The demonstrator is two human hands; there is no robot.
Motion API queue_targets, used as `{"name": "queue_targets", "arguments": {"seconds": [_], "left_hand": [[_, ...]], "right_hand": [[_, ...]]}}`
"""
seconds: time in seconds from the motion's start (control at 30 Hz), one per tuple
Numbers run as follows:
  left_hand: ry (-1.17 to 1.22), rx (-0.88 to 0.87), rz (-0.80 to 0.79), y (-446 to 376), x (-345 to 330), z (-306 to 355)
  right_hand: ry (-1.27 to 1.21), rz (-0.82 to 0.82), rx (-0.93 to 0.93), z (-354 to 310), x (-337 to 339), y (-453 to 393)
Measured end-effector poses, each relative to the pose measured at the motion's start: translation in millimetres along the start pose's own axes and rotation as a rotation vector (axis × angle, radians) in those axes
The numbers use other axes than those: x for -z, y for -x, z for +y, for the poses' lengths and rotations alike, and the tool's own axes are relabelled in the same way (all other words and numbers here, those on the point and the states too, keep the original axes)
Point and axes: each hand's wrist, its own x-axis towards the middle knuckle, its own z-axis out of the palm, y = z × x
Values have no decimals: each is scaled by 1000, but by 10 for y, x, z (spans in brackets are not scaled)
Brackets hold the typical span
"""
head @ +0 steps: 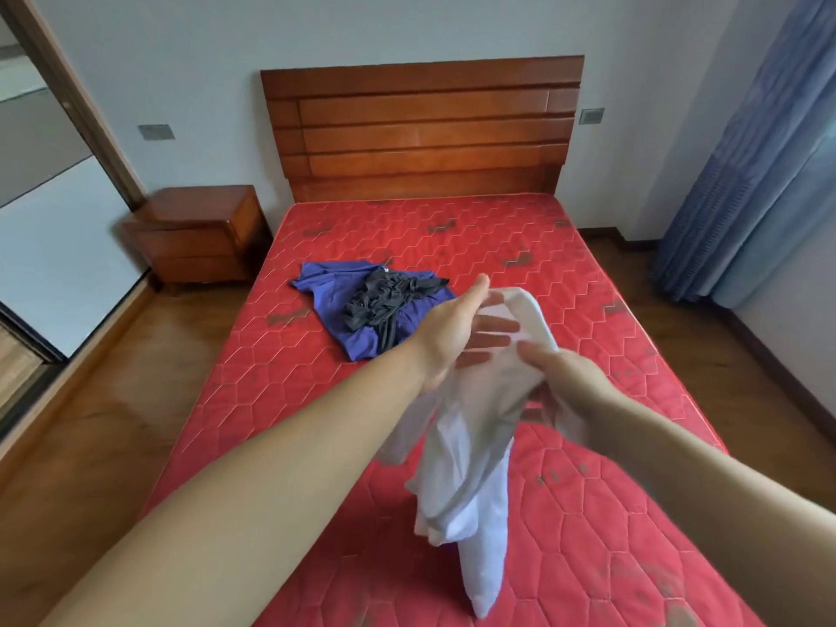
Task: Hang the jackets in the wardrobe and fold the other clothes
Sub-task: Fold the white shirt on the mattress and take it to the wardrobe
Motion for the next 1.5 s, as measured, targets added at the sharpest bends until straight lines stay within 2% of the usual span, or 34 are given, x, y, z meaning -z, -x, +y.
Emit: {"name": "queue_targets", "arguments": {"seconds": [0.17,0.3,0.37,0.47,0.53,0.6,0.7,0.8,0.87,0.9,0.93,1.0,1.07,1.1,1.17,1.27,1.33,1.4,1.5], "left_hand": [[-394,-71,-206,150,88,-240],[-374,-130,-398,139,93,-333],[-417,-252,-323,99,25,-344],[-419,-289,-62,9,-56,-305],[-473,-290,150,-66,-60,-226],[-458,-273,281,-103,-61,-119],[-483,-276,292,-99,-31,7],[-512,-351,301,-75,62,89],[-594,-351,296,-67,192,140],[-708,-336,269,-66,269,163],[-863,-300,230,-59,341,194],[-1127,-214,176,-46,459,260],[-1211,-170,173,-35,501,340],[-1198,-169,176,-34,510,394],[-1015,-174,166,-6,498,536],[-498,-112,43,24,558,687],[-239,-51,-89,27,647,683],[-232,-31,-200,31,696,645],[-378,-25,-259,67,682,551]], "right_hand": [[-237,75,23,-171,157,-106],[-262,141,16,-300,191,-167],[-196,123,-31,-358,201,-184],[-135,51,-49,-396,248,-129],[51,70,97,-313,232,-61],[324,61,288,-115,164,36],[849,108,278,220,204,9],[1062,171,61,306,505,-120],[1264,214,11,189,717,-188],[1322,248,25,69,813,-213],[1319,280,58,-80,880,-230],[1143,320,134,-424,941,-244],[944,335,176,-743,949,-273],[872,314,173,-878,916,-269],[747,270,178,-1095,829,-255],[572,250,271,-1309,728,-173],[527,164,357,-1373,699,-79],[586,6,423,-1394,701,8],[942,-180,504,-1386,778,20]]}}
